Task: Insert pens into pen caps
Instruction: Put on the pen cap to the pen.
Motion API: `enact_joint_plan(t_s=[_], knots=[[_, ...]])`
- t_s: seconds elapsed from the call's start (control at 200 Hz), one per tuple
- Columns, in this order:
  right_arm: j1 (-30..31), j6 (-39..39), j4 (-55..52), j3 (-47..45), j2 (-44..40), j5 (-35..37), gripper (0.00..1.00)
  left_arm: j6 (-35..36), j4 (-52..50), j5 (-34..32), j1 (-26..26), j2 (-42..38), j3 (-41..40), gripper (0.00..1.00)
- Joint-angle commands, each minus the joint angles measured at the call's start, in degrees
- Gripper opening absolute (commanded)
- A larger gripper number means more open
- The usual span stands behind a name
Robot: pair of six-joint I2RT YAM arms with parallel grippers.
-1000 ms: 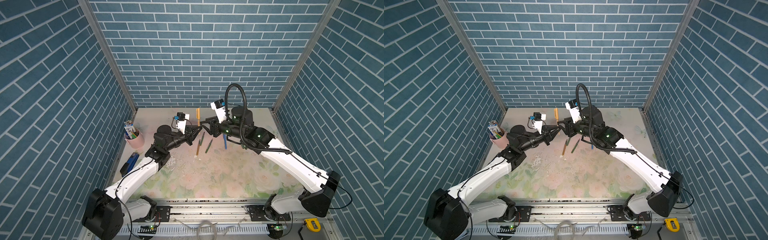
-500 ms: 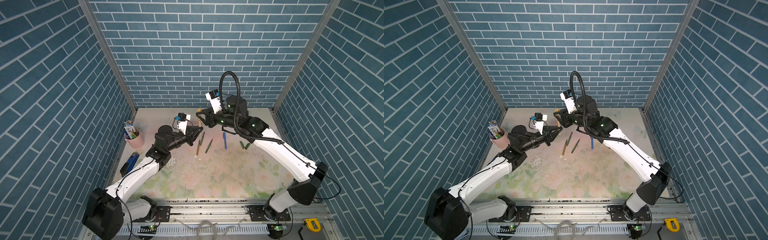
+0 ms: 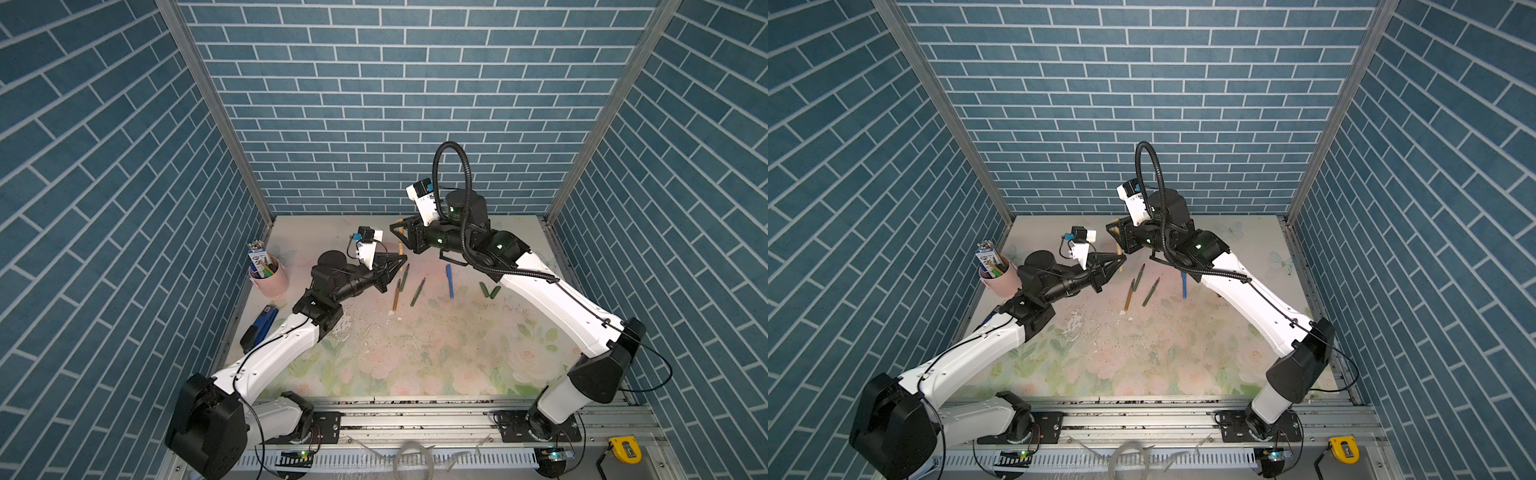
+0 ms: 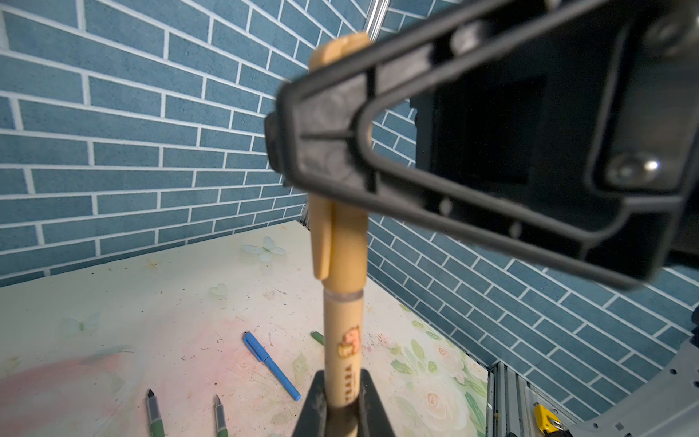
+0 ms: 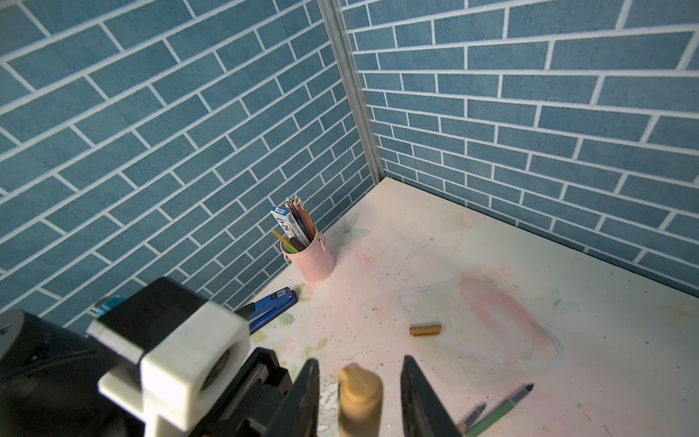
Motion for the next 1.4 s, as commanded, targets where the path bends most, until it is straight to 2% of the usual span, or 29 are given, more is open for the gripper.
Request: enact_joint_plan(t_s=[0.0, 0.175, 0.315, 0.535, 0.66, 0.875, 1.395], knots=[[-0.7, -0.1, -0.3, 1.3, -0.5, -1.4, 0.30, 0.9, 0.4, -0.3, -0.3, 0.6, 1.6, 0.00], [-0.7, 0.7, 0.5, 0.5, -0.6, -3.6, 0.06, 1.1, 0.4, -0.3, -0.4, 0.7, 1.7, 0.00], [-0.8, 3.3, 2.6, -2.9, -0.9, -6.7, 0.00, 2.1, 0.2, -1.6, -0.3, 0.2, 1.6, 0.00], [-0.6, 5.8, 6.1, -11.4, -2.9, -7.8, 0.00, 1.0, 2.9, -5.3, -0.3, -1.8, 3.2, 0.00], [-0.5, 7.0, 7.9, -15.1, -4.2, -8.4, 0.00, 0.8, 2.5, -7.5, -0.3, -1.7, 5.6, 0.00], [-0.4, 8.3, 10.8, -21.3, -6.1, -8.7, 0.01, 0.5, 7.7, -12.2, -0.3, -0.3, 8.8, 0.00], [-0.3, 12.6, 17.8, -35.1, -7.4, -10.7, 0.04, -0.4, 12.8, -14.0, 2.1, 6.4, 22.9, 0.00]])
